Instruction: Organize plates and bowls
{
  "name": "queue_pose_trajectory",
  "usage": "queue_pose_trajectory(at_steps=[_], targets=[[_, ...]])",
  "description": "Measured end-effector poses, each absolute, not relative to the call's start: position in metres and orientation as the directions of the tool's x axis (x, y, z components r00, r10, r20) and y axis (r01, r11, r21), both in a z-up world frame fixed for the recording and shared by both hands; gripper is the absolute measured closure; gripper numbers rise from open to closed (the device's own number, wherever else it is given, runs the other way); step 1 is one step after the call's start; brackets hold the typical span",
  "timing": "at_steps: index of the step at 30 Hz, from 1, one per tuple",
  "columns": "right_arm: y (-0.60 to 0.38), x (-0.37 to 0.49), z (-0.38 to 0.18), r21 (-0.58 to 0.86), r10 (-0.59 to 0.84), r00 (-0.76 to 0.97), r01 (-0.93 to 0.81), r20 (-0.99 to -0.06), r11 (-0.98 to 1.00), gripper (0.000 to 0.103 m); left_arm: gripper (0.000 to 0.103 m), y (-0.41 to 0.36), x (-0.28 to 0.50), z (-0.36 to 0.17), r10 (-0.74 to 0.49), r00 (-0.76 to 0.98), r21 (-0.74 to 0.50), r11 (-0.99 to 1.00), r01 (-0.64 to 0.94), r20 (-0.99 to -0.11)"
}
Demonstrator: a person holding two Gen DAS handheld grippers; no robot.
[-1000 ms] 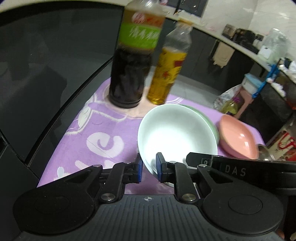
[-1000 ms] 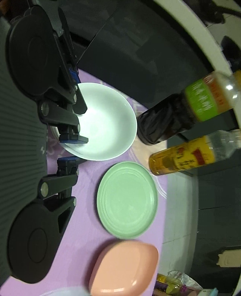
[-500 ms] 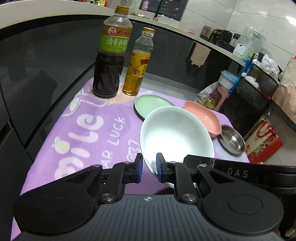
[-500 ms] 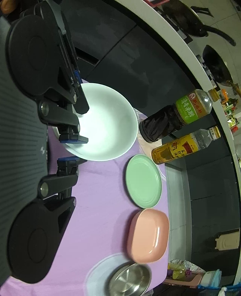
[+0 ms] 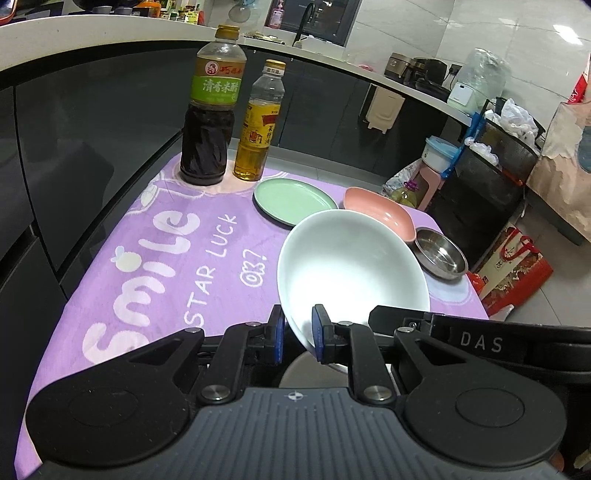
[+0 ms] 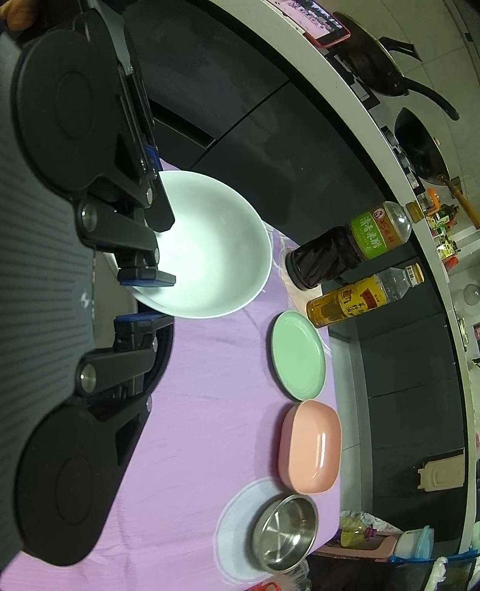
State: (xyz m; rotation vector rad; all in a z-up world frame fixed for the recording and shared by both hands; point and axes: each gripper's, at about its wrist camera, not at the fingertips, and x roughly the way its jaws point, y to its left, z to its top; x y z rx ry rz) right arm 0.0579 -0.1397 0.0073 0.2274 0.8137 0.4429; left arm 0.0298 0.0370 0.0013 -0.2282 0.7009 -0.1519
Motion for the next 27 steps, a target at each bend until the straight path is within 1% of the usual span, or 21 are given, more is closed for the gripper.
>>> queue_pose_trajectory(at_steps=[14,27], targets=[[-0.155,0.04,-0.003,0.393,0.475,0.601,-0.273,-0.642,0.878,0.089,0.087,0.027,0.014,-0.005,-0.228,0.747,-0.25,0.964,0.086,-0.624],[-0.163,0.032,-0.013,0.414,0.477,0.597,-0.251,-0.646,0.875,0.089,0.087,0.021,0.007,-0.017,-0.233,0.724,-0.244,0.965,0.092,-0.65]])
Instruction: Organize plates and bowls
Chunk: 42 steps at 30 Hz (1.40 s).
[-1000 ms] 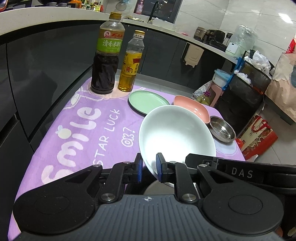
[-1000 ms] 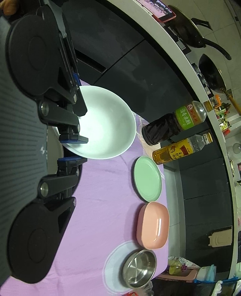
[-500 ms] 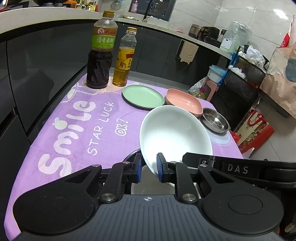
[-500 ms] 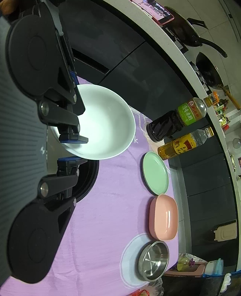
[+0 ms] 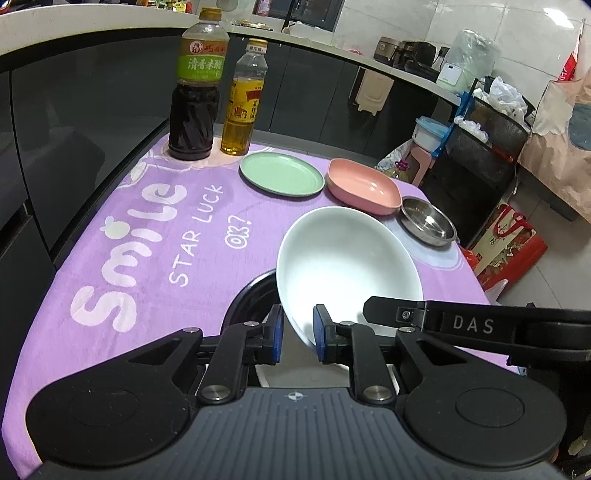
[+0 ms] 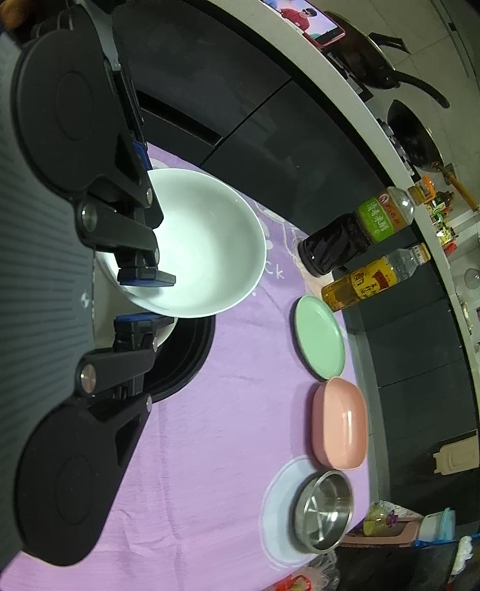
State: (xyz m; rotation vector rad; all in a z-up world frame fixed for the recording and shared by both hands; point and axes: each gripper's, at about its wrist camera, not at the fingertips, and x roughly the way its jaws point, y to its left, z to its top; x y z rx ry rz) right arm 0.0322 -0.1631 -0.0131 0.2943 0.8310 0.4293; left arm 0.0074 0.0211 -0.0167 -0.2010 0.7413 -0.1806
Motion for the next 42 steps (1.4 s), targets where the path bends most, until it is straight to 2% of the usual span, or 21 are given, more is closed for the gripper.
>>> queue_pose_trajectory(at_steps=[42], targets=[[-0.167,0.013,-0.022,0.417,0.468,0.583,-0.231,-0.664,0.879,0.086,0.086,0.017,-0.009,-0.027,-0.263,0.669,-0.235,0.963,0.135,-0.695]])
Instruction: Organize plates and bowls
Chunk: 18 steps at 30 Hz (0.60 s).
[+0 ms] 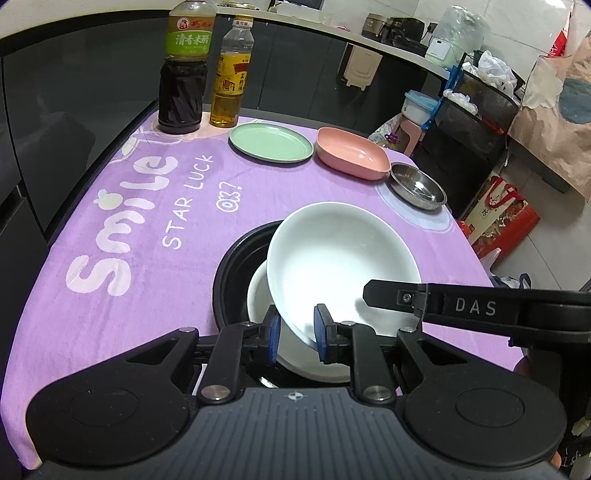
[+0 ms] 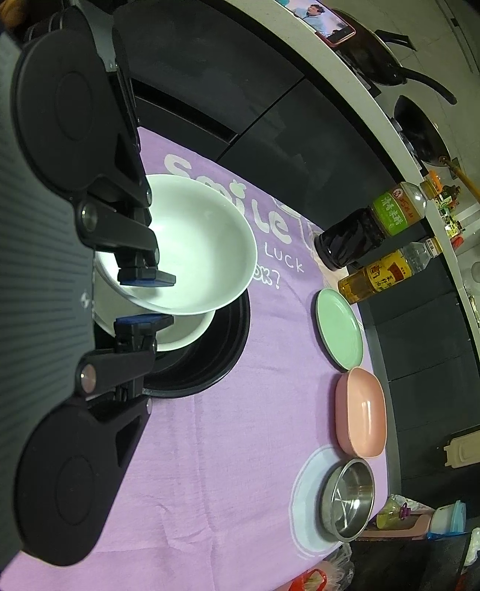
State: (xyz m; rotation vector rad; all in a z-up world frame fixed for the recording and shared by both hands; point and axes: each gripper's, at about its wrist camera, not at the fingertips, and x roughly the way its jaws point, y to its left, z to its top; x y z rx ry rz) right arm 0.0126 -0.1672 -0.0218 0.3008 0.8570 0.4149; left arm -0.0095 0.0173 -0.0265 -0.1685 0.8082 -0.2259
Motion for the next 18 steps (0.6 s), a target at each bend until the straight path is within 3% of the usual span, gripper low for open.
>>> queue_pose_trajectory(at_steps=[18], targets=[[-0.169,0.0146,-0.0313,0.385,0.427,0.586,-0.204,-0.689,0.9,0.084,0.084,0.0213,-0.0089,-0.0296,-0.255,0.67,-0.233,0.964,0.125,-0.697]])
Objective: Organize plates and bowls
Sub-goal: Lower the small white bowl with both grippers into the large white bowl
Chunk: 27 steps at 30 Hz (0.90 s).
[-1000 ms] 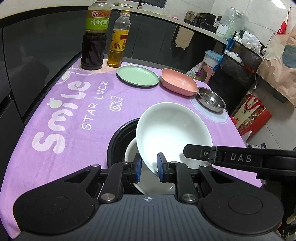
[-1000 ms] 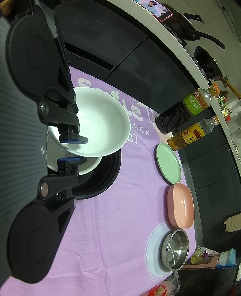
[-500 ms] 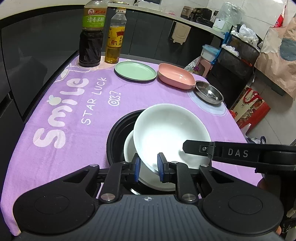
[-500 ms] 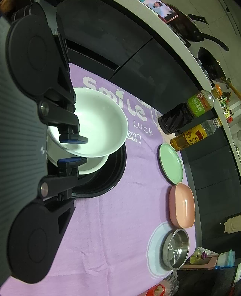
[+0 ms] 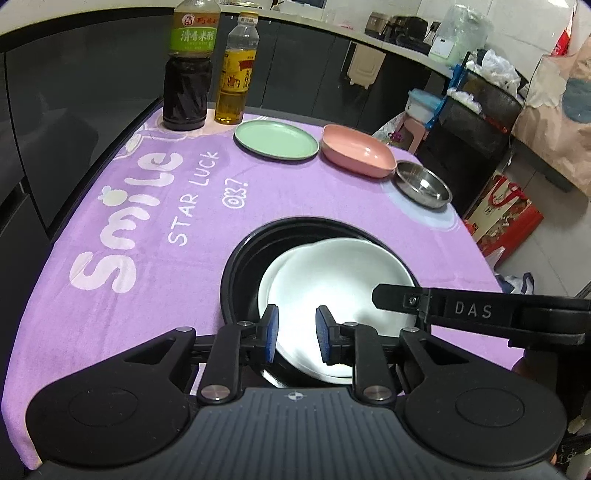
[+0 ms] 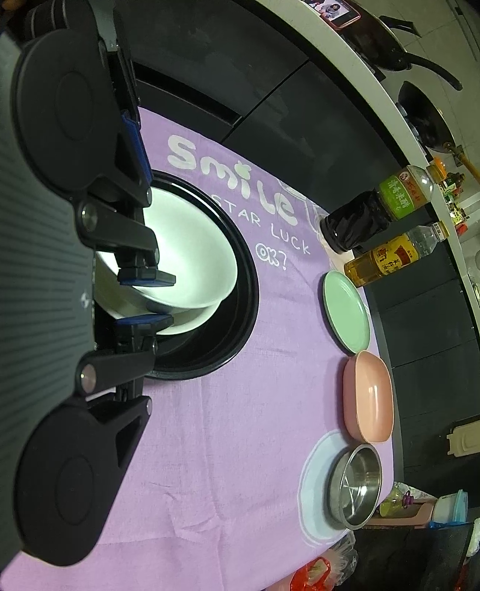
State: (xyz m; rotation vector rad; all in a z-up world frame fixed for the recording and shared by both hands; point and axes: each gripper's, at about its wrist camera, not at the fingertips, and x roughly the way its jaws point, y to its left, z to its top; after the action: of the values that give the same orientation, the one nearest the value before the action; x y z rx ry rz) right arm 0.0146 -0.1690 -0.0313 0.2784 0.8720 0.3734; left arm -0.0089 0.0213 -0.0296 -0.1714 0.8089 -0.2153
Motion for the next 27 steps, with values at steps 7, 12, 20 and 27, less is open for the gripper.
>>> queue_pose_trajectory(at_steps=[7,12,20,27], targets=[[-0.179,0.011,-0.024,0.378,0.407,0.633,-0.189,-0.659,0.906,0.08,0.084,0.023,-0.008,-0.029,-0.248,0.676,-0.236,0.965,0.112,-0.694],[-0.184,0.013,-0.025,0.392,0.408,0.637,-0.176,-0.654,0.903,0.079,0.084,0.024,-0.009,-0.028,-0.242,0.679,-0.233,0.967,0.106,-0.693],[-0.185,0.014,-0.027,0.401,0.418,0.627,-0.179,-0.657,0.898,0.079,0.084,0.026,-0.009,-0.027,-0.233,0.684,-0.233,0.968,0.094,-0.691],[-0.187,0.015,-0.027,0.402,0.415,0.63,-0.174,-0.657,0.899,0.079,0.084,0.024,-0.007,-0.029,-0.229,0.679,-0.223,0.97,0.099,-0.697]])
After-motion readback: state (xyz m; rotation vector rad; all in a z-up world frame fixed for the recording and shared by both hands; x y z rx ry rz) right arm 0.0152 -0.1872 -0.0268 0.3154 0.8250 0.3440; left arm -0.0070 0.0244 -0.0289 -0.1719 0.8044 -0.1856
